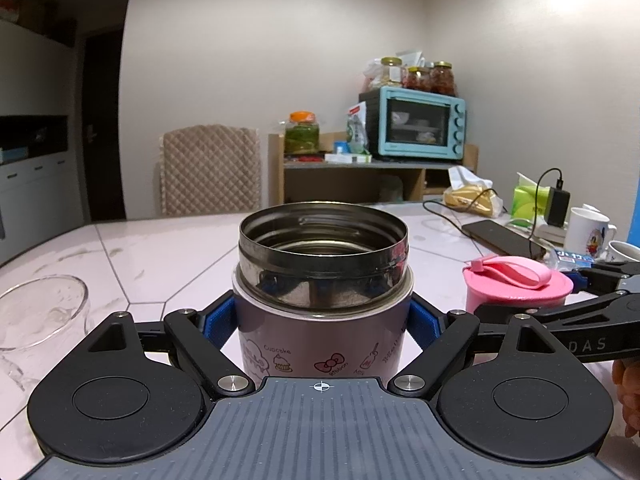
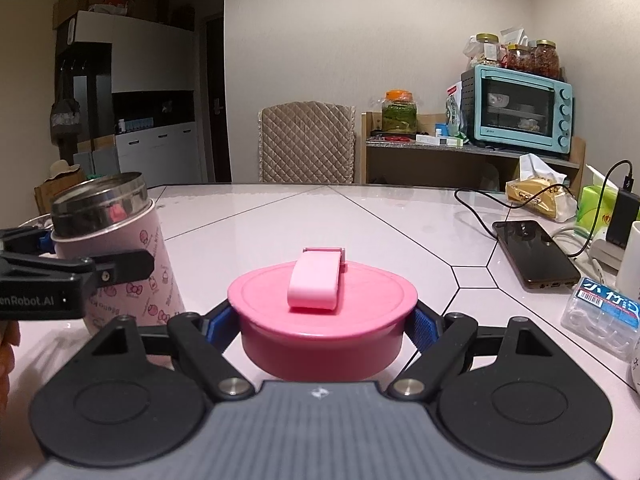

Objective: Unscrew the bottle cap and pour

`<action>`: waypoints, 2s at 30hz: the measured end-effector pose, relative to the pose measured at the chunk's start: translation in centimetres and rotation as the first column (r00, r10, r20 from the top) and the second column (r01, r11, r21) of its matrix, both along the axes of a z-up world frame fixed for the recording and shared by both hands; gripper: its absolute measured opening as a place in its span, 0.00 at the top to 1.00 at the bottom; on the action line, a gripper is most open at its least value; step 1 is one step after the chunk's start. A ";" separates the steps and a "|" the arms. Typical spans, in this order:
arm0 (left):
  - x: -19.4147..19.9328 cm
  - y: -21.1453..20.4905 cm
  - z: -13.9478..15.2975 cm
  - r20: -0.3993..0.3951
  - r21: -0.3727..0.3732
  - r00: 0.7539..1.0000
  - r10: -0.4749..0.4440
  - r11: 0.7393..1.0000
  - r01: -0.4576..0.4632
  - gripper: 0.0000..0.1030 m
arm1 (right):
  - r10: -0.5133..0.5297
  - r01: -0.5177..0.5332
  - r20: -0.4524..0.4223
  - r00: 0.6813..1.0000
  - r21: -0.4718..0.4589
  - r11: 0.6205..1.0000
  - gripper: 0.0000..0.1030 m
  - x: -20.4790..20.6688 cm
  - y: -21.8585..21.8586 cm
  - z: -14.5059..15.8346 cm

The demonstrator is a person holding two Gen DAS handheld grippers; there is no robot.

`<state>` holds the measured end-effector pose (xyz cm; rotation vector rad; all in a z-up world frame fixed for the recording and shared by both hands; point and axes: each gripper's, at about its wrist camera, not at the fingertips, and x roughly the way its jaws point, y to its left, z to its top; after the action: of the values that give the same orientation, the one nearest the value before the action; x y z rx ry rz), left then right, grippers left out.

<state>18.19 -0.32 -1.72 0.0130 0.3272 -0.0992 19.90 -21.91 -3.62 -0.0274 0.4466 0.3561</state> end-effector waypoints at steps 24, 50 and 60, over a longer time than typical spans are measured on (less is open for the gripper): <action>-0.1 0.2 0.2 -0.011 0.015 1.000 -0.021 1.000 0.021 0.12 | 0.004 -0.005 -0.036 0.999 -0.024 1.000 0.17 0.7 0.3 -0.5; -1.2 0.8 -0.7 -0.053 0.037 0.994 -0.093 0.995 0.095 0.09 | 0.007 -0.011 -0.075 0.997 -0.064 0.998 0.17 1.1 0.9 -0.7; -1.5 1.1 -1.1 -0.064 0.038 0.991 -0.119 0.992 0.121 0.07 | 0.009 -0.016 -0.090 0.996 -0.073 0.997 0.17 1.4 1.1 -0.8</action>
<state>16.68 0.74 -2.83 0.0711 0.3903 -0.2125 21.26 -20.79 -4.44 -0.0859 0.5482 0.3539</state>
